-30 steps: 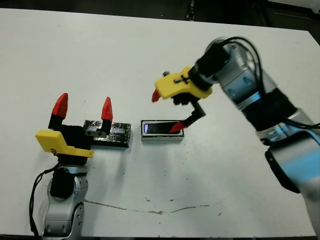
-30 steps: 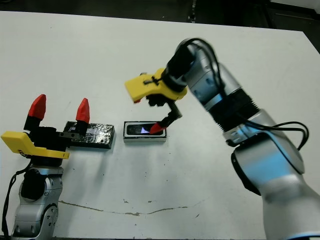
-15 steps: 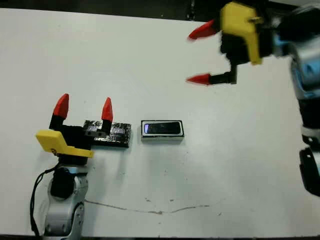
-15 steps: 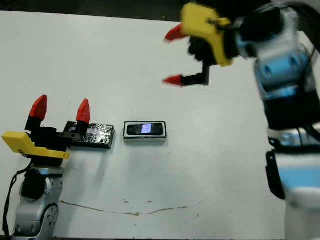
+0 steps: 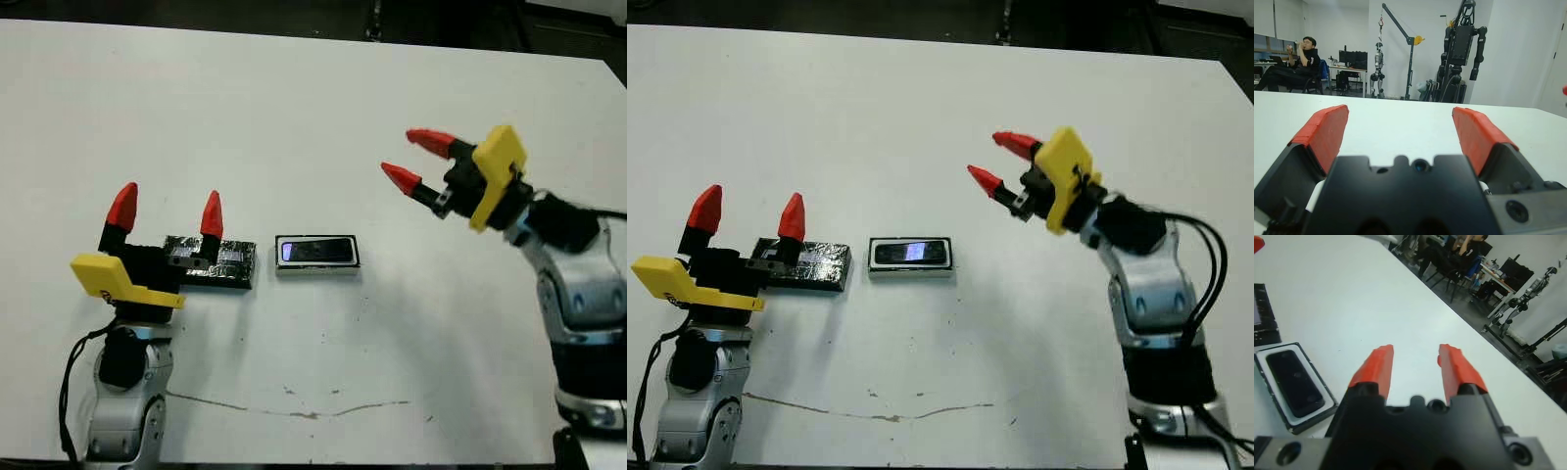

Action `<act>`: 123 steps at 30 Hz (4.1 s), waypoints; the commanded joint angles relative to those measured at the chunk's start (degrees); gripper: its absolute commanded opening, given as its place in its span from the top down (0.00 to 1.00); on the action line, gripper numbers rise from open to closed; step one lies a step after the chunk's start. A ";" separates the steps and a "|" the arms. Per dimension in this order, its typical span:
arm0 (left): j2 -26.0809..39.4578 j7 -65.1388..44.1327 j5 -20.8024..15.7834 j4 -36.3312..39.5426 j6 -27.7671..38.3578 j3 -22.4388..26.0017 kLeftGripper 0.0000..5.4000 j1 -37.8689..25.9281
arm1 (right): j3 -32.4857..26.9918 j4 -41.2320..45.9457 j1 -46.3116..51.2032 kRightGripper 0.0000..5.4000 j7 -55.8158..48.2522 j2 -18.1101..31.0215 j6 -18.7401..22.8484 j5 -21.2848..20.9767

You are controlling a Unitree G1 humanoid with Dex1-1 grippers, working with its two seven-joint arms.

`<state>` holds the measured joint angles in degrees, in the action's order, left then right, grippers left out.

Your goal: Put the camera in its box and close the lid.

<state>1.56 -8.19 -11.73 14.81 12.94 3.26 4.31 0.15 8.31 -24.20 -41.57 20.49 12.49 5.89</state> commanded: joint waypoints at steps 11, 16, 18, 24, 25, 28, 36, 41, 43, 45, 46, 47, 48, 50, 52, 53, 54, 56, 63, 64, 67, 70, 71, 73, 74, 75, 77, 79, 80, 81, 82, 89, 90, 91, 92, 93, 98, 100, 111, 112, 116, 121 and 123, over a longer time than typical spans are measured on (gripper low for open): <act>-0.13 0.36 0.50 -0.20 -0.51 -0.15 0.00 0.61 | 5.01 5.55 9.35 0.87 9.63 -7.24 -1.99 1.71; 0.05 -0.40 -0.04 -0.60 0.11 -0.06 0.00 0.58 | 8.32 5.73 10.12 1.00 11.55 -8.29 -2.62 0.25; 0.22 -0.54 0.08 -0.82 0.33 -0.03 0.00 0.52 | 9.36 5.70 10.33 1.00 12.24 -8.62 -2.78 -0.28; 0.18 -0.27 0.58 -0.95 0.61 -0.02 0.00 0.59 | 11.60 4.37 10.48 1.00 12.96 -9.99 -3.06 -0.29; 0.16 -0.16 0.69 -0.92 0.59 -0.01 0.00 0.64 | 12.12 4.06 10.47 1.00 13.07 -10.04 -3.48 -0.79; 0.09 -0.16 0.49 -0.68 0.31 -0.03 0.00 0.77 | 13.52 3.15 10.61 1.00 13.71 -10.16 -4.87 -2.26; -0.06 0.00 0.55 -0.60 0.31 -0.09 0.00 0.87 | 15.67 0.15 10.63 1.00 15.10 -10.65 -2.75 -4.15; -0.16 -0.21 0.25 -0.78 0.66 -0.14 0.00 0.83 | 16.34 -3.13 10.45 1.00 15.82 -10.80 -3.18 -5.92; -0.13 -0.19 0.31 -0.74 0.60 -0.16 0.00 0.86 | 16.57 -4.57 10.63 1.00 16.02 -10.71 -3.85 -6.67; -0.11 -0.12 0.36 -0.64 0.45 -0.17 0.00 0.89 | 16.74 -5.73 10.89 1.00 16.04 -10.73 -3.75 -7.14; -0.10 -0.05 0.45 -0.60 0.41 -0.17 0.00 0.88 | 16.81 -6.25 10.99 1.00 16.02 -10.77 -3.54 -7.32; -0.06 -0.02 0.58 -0.65 0.45 -0.15 0.00 0.84 | 16.87 -6.70 11.11 1.00 16.06 -10.81 -3.45 -7.44; 0.01 -0.07 0.67 -0.74 0.59 -0.14 0.00 0.82 | 16.94 -7.19 11.27 1.00 16.13 -10.81 -3.48 -7.59; 0.05 -0.24 0.49 -0.81 0.63 -0.13 0.00 0.81 | 16.93 -7.93 11.78 1.00 16.31 -10.74 -3.68 -7.61; 0.01 -0.25 0.36 -0.77 0.58 -0.12 0.00 0.83 | 16.76 -8.35 12.33 1.00 16.41 -10.64 -3.56 -7.40; 0.02 -0.29 0.29 -0.76 0.57 -0.10 0.00 0.85 | 16.63 -8.57 12.63 1.00 16.39 -10.57 -3.46 -7.22; 0.05 -0.33 0.30 -0.79 0.65 -0.09 0.00 0.85 | 16.48 -8.79 12.93 1.00 16.37 -10.50 -3.28 -7.00; 0.07 -0.31 0.27 -0.73 0.58 -0.06 0.00 0.85 | 16.30 -9.10 13.48 1.00 16.19 -10.12 -3.03 -6.85; 0.16 -0.41 0.05 -0.62 0.57 -0.05 0.00 0.89 | 15.27 -8.15 15.78 1.00 14.99 -7.17 -3.49 -6.75; 0.15 -0.43 0.03 -0.62 0.63 -0.05 0.00 0.89 | 14.68 -7.53 16.27 1.00 14.84 -6.87 -3.36 -6.25; 0.19 -0.38 0.23 -0.58 0.78 -0.05 0.00 0.90 | 12.48 -4.93 17.72 1.00 14.68 -6.29 -3.66 -4.74; 0.38 -0.36 0.54 -0.66 0.96 0.12 0.00 0.77 | 8.47 0.49 19.74 1.00 15.43 -6.43 -3.56 -1.47; 0.45 -0.45 0.36 -0.59 0.83 0.19 0.00 0.75 | 6.83 2.31 20.48 1.00 15.78 -6.95 -3.49 0.24; 0.66 -0.57 0.09 -0.27 0.51 0.30 0.00 0.76 | 3.32 6.47 21.92 1.00 17.13 -8.19 -2.41 4.10; 0.79 -0.61 -0.05 -0.12 0.31 0.37 0.00 0.77 | 1.91 8.41 22.53 1.00 17.97 -8.62 -1.69 5.56; 0.91 -0.71 -0.29 0.03 0.11 0.43 0.00 0.74 | 0.67 10.38 23.18 1.00 18.93 -8.82 -1.25 6.50; 1.41 -0.97 -0.19 0.22 0.04 0.62 0.00 0.51 | -1.73 14.21 24.55 1.00 21.16 -9.60 -0.15 8.41; 1.85 -0.91 -0.09 0.88 -0.67 0.83 0.00 0.28 | -3.42 16.11 25.50 1.00 22.45 -10.35 0.25 10.43; 2.12 -0.78 0.00 1.39 -1.26 0.97 0.00 0.16 | -4.04 16.34 25.82 1.00 22.64 -10.67 -0.19 11.42; 2.53 -0.74 0.23 1.87 -1.78 1.15 0.00 -0.02 | -4.53 16.33 26.12 1.00 22.69 -11.02 -0.92 12.23; 3.07 -0.64 0.74 2.43 -2.36 1.37 0.00 -0.26 | -4.92 16.28 26.45 1.00 22.75 -11.30 -1.61 12.81; 7.65 -2.05 1.54 4.37 -5.79 2.82 0.00 -2.58 | -5.57 17.38 28.24 1.00 24.21 -12.45 -1.11 14.84; 8.72 -2.71 1.68 4.38 -6.21 3.11 0.00 -3.09 | -5.55 17.44 28.38 1.00 24.47 -12.54 -1.02 14.97; 9.94 -3.51 1.78 4.21 -6.46 3.46 0.00 -3.74 | -5.56 17.61 28.47 1.00 24.88 -12.62 -0.53 15.19; 11.65 -4.93 1.40 3.67 -6.81 3.99 0.00 -4.72 | -5.62 17.58 28.54 1.00 25.18 -12.76 -0.07 15.66; 13.31 -6.40 0.85 3.10 -7.26 4.51 0.00 -5.69 | -5.67 17.45 28.57 1.00 25.38 -12.92 0.26 16.15; 27.35 -21.95 -4.57 -1.00 -12.57 6.53 0.00 -12.75 | -5.64 17.31 28.82 1.00 26.96 -13.90 1.91 18.00; 32.37 -28.57 -6.56 -2.89 -14.33 6.43 0.00 -15.64 | -5.47 17.38 28.89 1.00 27.43 -13.97 2.12 17.97; 49.66 -69.90 -3.89 -22.93 -19.01 -9.15 0.00 -42.71 | -4.77 17.89 29.20 1.00 28.54 -13.98 1.84 17.72; 49.61 -73.92 -3.59 -25.05 -19.23 -10.96 0.00 -45.28 | -4.78 17.86 29.17 1.00 28.54 -13.97 1.89 17.88; 46.98 -83.62 -4.73 -33.72 -18.79 -15.70 0.00 -51.35 | -4.65 17.89 29.19 1.00 28.99 -13.93 1.84 17.46; 47.17 -84.31 -13.06 -37.90 -18.22 -21.40 0.00 -52.07 | -4.72 17.49 29.19 1.00 29.02 -13.99 1.53 17.54; 47.61 -84.31 -15.88 -38.00 -18.15 -22.68 0.00 -51.48 | -4.79 17.64 29.24 1.00 29.38 -14.08 1.95 17.66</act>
<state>48.72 -92.15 -26.04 -22.82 -5.65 -18.28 -47.62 -4.24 26.14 4.49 -12.84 6.34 13.85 23.72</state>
